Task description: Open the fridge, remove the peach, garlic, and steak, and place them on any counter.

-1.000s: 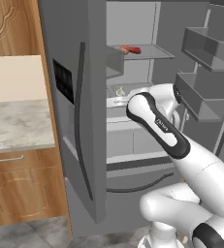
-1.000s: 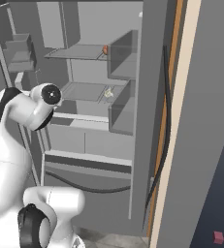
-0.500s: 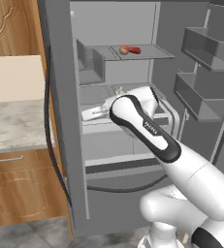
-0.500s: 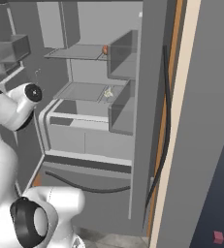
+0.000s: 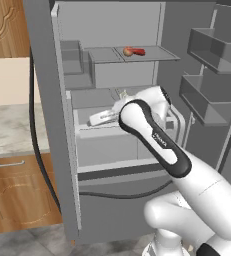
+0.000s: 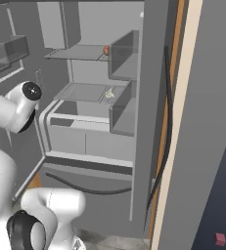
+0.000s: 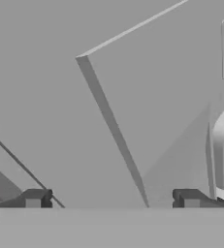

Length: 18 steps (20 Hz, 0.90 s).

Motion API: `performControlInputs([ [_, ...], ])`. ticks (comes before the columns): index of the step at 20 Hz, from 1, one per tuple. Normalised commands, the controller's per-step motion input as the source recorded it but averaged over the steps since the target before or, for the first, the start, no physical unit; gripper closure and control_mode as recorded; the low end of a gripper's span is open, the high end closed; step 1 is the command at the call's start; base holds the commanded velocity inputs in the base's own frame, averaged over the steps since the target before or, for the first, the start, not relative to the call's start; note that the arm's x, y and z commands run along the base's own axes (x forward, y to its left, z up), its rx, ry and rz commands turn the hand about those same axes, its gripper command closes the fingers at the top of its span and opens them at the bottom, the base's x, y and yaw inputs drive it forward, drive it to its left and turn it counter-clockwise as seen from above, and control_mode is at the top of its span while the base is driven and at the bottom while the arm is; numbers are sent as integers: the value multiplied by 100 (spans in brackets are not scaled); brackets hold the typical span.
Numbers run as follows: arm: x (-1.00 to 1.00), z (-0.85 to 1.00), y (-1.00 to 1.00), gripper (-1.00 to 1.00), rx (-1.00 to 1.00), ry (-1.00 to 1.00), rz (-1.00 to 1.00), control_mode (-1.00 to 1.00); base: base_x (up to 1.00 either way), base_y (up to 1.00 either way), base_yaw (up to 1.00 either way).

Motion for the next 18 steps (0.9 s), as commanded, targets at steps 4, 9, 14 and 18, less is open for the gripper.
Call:
performControlInputs([
  [4, -3, 34, -100, -100, -27, -3, -28, -100, 0, 0, 0],
  [9, -9, 15, -93, -100, -37, -3, -26, -100, 0, 0, 0],
  [14, -11, 0, -92, -100, -41, 0, -15, -100, 0, 0, 0],
  [18, -18, -11, -57, -100, -26, -1, 1, -100, 0, 0, 0],
])
